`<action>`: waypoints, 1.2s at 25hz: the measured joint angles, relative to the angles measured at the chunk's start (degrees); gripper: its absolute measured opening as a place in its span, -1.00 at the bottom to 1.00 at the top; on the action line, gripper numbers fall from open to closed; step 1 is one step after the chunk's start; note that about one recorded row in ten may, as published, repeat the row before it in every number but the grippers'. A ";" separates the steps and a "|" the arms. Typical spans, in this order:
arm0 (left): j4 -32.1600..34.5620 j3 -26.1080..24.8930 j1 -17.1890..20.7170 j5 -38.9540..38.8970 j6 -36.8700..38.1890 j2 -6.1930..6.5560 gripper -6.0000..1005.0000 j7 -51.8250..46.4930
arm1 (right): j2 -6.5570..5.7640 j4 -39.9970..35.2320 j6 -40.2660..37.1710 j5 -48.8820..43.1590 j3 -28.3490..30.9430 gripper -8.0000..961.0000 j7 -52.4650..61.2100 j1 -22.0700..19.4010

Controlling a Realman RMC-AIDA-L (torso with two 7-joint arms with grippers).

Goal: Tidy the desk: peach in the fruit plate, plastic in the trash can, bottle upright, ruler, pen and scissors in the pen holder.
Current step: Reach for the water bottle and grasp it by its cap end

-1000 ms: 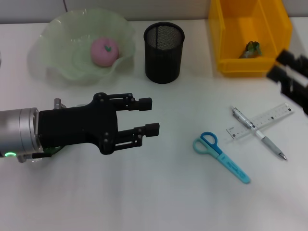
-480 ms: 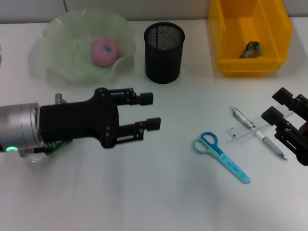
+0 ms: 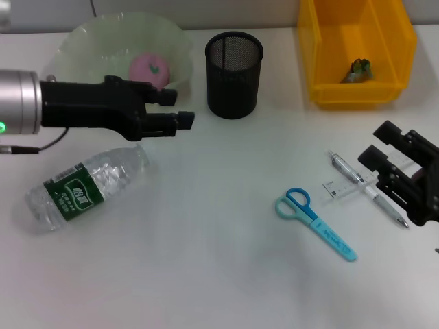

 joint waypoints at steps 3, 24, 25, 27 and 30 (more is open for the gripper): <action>10.14 1.87 -2.66 15.01 0.01 -0.61 0.19 -13.78 | 0.01 0.82 0.96 0.00 0.00 0.15 -0.09 0.54; 12.74 20.29 -8.98 40.81 -6.88 -1.13 0.56 -30.01 | 0.09 2.24 1.55 0.00 -0.08 0.15 -0.02 0.62; 12.73 20.28 -8.97 41.12 -6.80 -1.12 0.58 -30.01 | 0.09 2.24 1.55 0.00 -0.08 0.15 -0.02 0.62; 12.40 20.32 -9.19 43.10 -6.29 -1.12 0.58 -30.00 | 0.09 2.24 1.55 0.00 -0.09 0.15 -0.01 0.66; 12.10 20.42 -9.24 44.11 -6.59 -1.17 0.58 -29.80 | 0.09 2.24 1.58 0.00 -0.09 0.15 -0.02 0.90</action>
